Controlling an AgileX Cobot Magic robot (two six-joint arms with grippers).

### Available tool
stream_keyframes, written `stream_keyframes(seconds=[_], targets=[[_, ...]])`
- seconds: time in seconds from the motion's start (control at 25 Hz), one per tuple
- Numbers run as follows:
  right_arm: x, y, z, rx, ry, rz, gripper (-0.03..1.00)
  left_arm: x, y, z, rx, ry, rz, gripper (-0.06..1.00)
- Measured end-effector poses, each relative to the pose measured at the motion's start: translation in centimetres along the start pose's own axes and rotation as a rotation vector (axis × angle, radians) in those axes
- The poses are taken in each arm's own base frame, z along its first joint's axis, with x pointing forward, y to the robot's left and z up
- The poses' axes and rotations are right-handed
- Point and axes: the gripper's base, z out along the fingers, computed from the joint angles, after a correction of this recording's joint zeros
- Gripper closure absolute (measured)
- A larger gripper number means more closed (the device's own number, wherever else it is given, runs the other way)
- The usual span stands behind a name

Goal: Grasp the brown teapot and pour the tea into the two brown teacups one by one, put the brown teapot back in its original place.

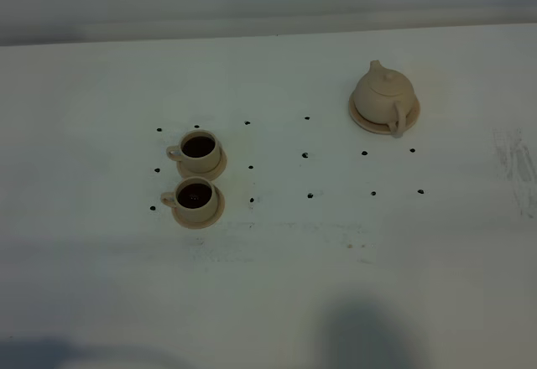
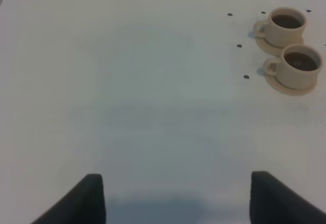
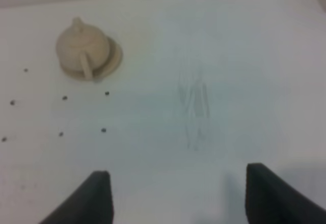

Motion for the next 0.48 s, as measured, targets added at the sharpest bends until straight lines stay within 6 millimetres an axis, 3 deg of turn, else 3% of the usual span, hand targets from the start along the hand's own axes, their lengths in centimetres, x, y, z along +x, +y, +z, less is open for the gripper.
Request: stream_keyframes(seconds=[0.48], targets=[[3.6, -0.8, -2.2, 0.043, -0.025, 0.005, 0.43, 0.0, 0.0, 0.0, 0.0, 0.0, 0.0, 0.37]])
